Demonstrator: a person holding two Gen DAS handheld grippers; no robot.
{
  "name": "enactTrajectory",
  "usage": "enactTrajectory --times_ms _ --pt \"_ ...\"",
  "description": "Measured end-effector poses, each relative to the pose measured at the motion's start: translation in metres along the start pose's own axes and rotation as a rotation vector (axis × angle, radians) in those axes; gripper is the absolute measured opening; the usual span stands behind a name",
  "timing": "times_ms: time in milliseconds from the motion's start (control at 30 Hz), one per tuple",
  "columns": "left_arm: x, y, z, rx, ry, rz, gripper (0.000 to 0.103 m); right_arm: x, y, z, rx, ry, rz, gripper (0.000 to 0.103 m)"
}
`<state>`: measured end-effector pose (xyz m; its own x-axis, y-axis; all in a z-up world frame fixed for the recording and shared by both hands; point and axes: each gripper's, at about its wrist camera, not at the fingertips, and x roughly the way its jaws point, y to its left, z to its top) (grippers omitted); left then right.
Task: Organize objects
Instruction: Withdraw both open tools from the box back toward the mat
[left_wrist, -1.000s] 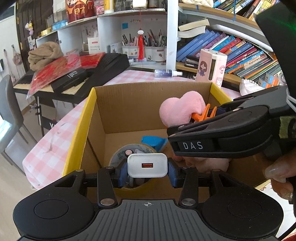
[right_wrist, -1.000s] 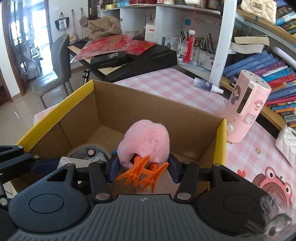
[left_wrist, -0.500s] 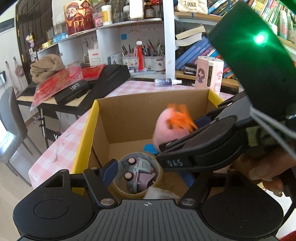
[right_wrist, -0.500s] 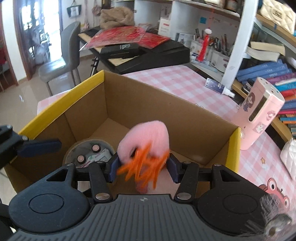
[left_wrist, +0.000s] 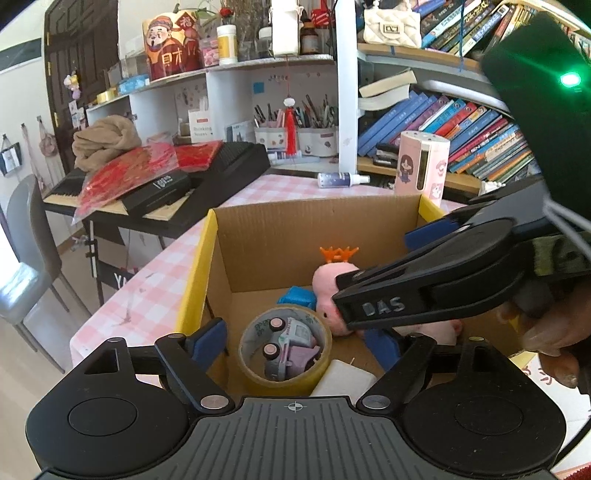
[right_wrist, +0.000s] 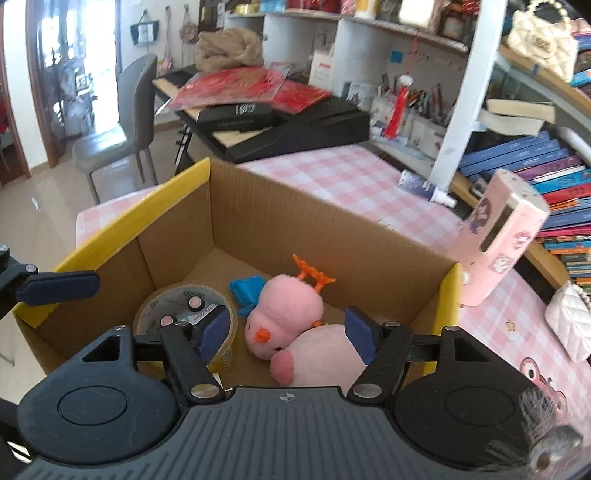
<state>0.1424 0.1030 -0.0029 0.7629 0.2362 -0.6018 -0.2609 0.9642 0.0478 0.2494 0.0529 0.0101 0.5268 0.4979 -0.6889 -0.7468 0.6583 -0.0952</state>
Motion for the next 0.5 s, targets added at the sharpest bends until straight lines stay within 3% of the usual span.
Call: enactTrajectory --times_ms 500 --pt "-0.046 0.016 -0.011 -0.062 -0.107 0.001 0.094 -0.09 -0.001 -0.036 0.138 -0.212 -0.226 0.079"
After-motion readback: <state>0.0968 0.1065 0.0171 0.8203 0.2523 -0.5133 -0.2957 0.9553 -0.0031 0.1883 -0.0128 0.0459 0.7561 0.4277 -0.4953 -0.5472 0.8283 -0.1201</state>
